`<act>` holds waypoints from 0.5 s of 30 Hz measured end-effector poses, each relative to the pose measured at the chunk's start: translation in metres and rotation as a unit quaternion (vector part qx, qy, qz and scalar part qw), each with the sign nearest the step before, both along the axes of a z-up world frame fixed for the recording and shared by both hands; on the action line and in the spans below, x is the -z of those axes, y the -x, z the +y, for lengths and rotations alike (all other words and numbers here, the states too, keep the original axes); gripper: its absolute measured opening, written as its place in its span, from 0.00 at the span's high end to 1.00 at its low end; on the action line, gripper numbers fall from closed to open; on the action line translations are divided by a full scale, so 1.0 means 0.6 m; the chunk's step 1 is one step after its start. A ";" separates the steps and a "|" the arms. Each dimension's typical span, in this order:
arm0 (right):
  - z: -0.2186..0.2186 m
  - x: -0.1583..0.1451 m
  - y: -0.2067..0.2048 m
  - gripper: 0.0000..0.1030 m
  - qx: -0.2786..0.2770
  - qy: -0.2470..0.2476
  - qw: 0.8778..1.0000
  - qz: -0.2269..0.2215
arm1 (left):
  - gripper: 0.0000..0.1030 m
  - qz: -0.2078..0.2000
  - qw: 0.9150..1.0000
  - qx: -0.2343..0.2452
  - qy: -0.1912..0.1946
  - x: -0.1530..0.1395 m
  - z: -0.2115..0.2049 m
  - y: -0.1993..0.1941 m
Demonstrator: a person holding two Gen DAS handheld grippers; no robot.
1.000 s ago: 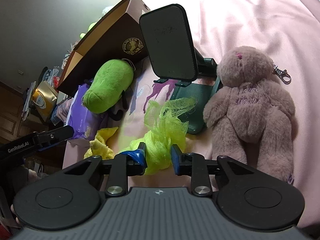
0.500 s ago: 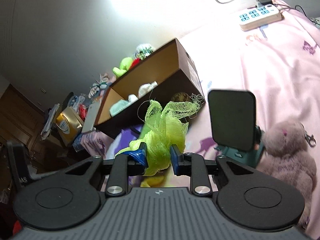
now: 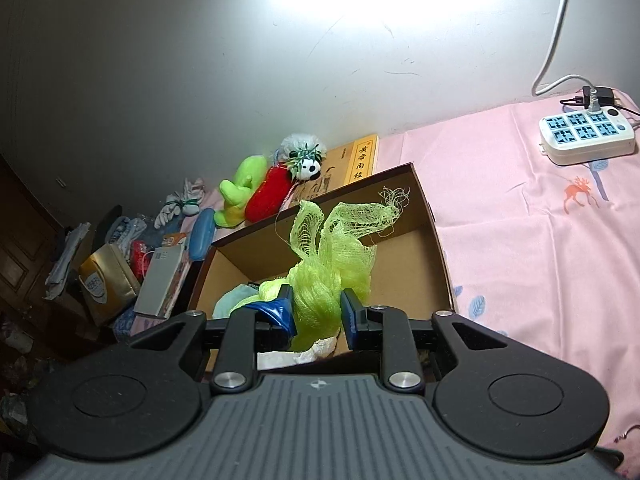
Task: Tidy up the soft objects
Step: 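Lift the mesh bath puff and carry it over the box with the right gripper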
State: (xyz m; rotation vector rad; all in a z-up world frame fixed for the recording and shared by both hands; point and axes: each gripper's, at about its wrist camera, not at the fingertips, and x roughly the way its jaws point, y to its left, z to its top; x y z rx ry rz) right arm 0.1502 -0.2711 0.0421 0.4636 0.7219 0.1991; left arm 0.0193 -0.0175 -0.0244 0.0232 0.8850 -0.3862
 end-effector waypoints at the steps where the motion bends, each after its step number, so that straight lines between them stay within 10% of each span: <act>1: 0.008 0.003 -0.016 0.94 0.001 0.012 1.000 0.003 | 0.05 -0.003 1.000 0.005 0.001 0.000 0.004 0.000; 15: 0.042 0.108 -0.215 0.94 0.080 0.081 0.985 0.127 | 0.03 -0.024 0.999 0.025 -0.006 0.003 0.078 0.002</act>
